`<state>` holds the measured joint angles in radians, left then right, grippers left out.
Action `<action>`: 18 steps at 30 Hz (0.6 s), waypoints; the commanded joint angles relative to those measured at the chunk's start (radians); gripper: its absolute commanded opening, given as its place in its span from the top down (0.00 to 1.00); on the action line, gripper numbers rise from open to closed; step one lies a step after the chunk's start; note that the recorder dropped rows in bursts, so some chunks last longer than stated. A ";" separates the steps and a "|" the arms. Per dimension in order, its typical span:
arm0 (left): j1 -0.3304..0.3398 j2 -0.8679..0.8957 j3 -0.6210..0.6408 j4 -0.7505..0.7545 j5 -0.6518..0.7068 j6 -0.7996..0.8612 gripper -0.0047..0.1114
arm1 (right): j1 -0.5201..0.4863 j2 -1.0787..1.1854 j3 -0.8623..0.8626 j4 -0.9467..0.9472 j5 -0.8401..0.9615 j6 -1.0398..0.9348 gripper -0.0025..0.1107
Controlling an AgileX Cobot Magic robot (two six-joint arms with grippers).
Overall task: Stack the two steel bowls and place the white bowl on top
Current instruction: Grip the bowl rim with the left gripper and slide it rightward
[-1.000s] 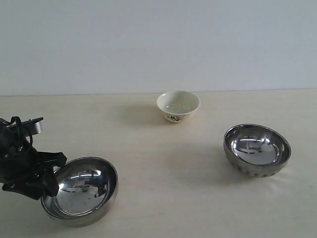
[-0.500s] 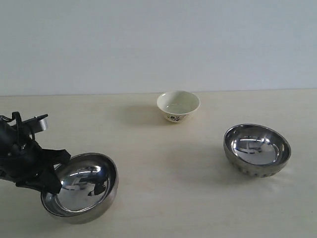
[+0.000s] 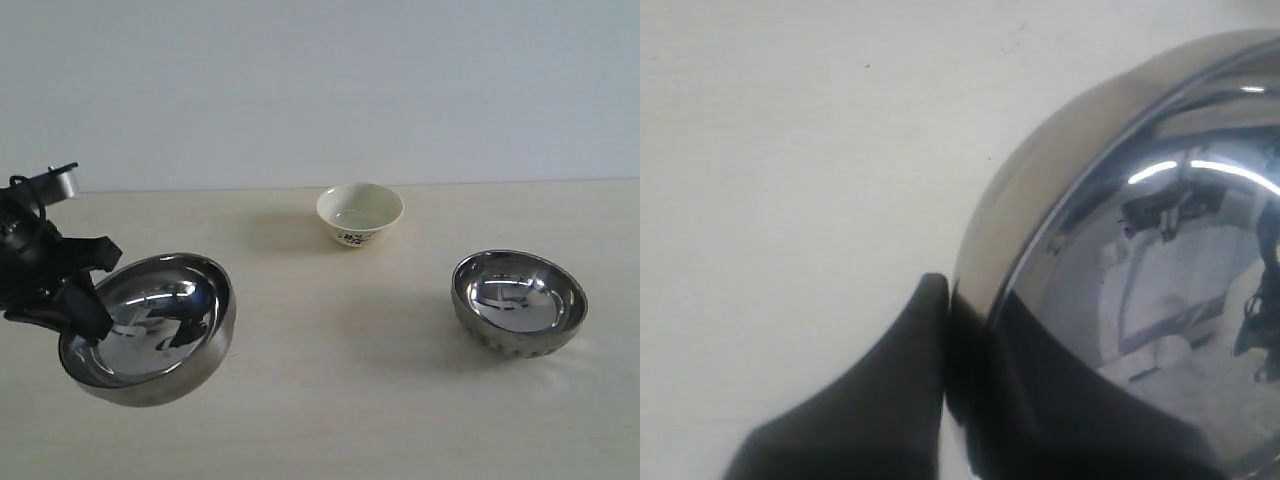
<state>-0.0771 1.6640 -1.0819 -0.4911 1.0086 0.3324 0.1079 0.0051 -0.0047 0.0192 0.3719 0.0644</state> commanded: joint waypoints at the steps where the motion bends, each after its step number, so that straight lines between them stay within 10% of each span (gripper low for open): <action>1: -0.013 -0.034 -0.064 0.076 0.086 -0.122 0.93 | 0.002 -0.005 0.005 -0.004 -0.005 0.004 0.98; 18: -0.222 0.030 -0.177 0.092 0.055 -0.273 0.93 | 0.002 -0.005 0.005 -0.004 -0.005 0.004 0.98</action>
<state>-0.2782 1.6713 -1.2457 -0.3876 1.0639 0.0945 0.1079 0.0051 -0.0047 0.0192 0.3719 0.0644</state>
